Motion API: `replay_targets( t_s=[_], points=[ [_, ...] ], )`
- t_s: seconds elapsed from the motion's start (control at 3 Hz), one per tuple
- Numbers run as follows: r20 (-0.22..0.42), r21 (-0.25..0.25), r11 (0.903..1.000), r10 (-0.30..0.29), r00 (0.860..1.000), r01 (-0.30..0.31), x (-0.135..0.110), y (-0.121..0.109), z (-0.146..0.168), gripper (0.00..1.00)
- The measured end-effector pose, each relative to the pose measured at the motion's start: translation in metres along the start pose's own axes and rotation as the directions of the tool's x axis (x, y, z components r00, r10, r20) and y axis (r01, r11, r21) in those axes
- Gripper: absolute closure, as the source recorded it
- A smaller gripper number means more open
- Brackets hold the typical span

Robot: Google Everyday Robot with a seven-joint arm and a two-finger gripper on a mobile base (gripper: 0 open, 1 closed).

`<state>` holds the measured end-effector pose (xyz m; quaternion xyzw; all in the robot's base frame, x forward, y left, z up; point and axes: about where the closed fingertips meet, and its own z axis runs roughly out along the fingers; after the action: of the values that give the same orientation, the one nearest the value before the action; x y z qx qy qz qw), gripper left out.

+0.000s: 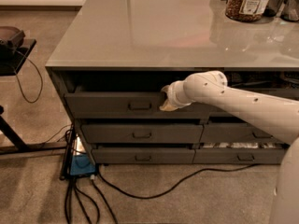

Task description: Open top drawer

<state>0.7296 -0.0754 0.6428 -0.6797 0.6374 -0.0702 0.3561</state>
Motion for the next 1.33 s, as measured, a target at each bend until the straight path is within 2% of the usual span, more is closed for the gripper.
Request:
replay_targets(
  t_s=[0.33, 0.67, 1.0, 1.33],
  points=[
    [0.029, 0.003, 0.9976, 0.069, 0.997, -0.07, -0.013, 0.013, -0.019, 1.0],
    [0.029, 0.003, 0.9976, 0.069, 0.997, -0.069, -0.013, 0.013, -0.019, 1.0],
    [0.055, -0.024, 0.9993, 0.031, 0.998, -0.029, -0.018, 0.034, -0.027, 1.0],
    [0.093, -0.026, 0.9996, -0.002, 0.996, 0.004, -0.027, 0.051, -0.039, 1.0]
  ],
)
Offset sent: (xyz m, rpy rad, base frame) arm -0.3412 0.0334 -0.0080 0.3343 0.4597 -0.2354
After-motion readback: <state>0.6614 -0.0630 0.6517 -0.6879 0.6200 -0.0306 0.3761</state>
